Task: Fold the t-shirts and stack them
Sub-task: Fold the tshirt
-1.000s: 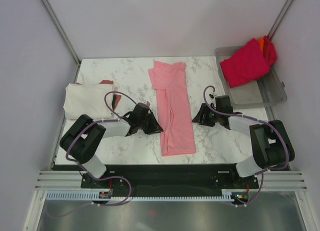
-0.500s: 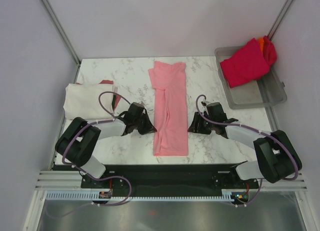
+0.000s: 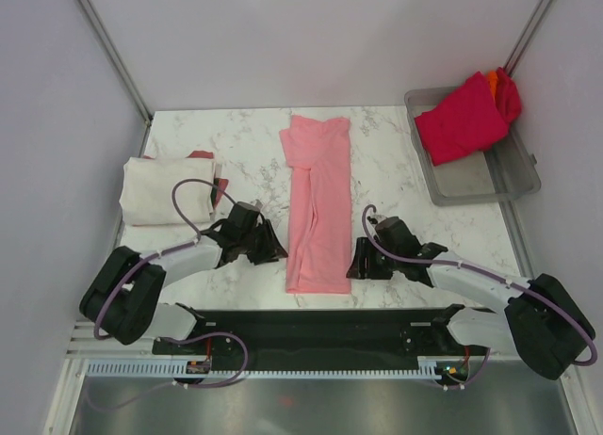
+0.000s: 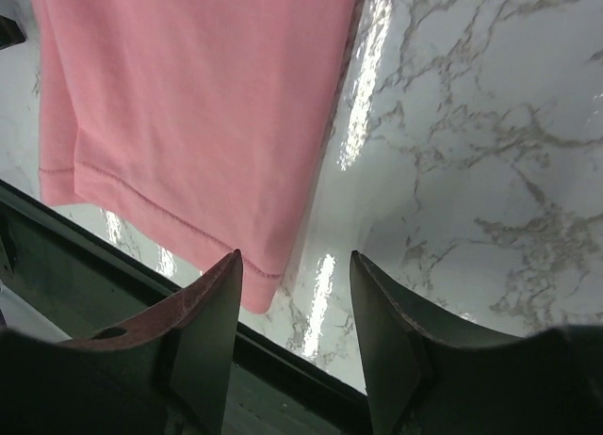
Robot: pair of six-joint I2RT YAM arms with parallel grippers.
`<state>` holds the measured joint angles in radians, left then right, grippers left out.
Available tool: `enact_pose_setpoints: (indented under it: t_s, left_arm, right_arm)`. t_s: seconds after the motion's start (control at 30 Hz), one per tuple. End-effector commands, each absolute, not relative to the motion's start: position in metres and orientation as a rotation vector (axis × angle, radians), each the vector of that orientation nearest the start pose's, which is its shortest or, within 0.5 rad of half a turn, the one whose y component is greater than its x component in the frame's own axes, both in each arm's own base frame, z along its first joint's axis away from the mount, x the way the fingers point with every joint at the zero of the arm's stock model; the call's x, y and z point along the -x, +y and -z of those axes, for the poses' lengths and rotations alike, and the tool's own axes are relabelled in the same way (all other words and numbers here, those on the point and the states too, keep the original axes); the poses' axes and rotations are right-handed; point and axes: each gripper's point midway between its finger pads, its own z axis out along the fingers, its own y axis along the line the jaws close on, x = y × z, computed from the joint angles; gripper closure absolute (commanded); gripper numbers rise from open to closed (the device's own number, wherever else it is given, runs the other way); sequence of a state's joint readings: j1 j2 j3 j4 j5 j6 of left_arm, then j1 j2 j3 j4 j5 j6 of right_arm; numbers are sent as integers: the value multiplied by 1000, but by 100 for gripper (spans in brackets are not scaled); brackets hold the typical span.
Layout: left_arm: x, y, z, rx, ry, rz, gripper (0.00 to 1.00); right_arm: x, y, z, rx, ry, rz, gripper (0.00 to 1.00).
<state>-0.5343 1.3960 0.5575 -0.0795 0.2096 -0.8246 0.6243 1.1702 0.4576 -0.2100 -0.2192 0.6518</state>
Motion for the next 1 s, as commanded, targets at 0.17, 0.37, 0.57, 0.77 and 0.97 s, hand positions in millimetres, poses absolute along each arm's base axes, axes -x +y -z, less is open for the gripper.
enact_pose_setpoints:
  t_s: [0.17, 0.37, 0.57, 0.77, 0.97]
  left_arm:
    - [-178, -205, -13, 202, 2733, 791, 58]
    - [-169, -218, -5, 175, 2763, 851, 60]
    - [-166, -227, -3, 141, 2778, 872, 68]
    - [-163, -213, 6, 165, 2793, 776, 98]
    - [-161, -196, 7, 198, 2779, 704, 98]
  right_arm:
    - [-154, 215, -17, 3, 2717, -725, 50]
    - [-150, 221, -13, 15, 2728, -707, 58]
    - [-144, 213, -6, -10, 2736, -684, 96]
    - [-141, 205, -6, -16, 2734, -649, 100]
    - [-135, 188, -4, -33, 2730, -588, 100]
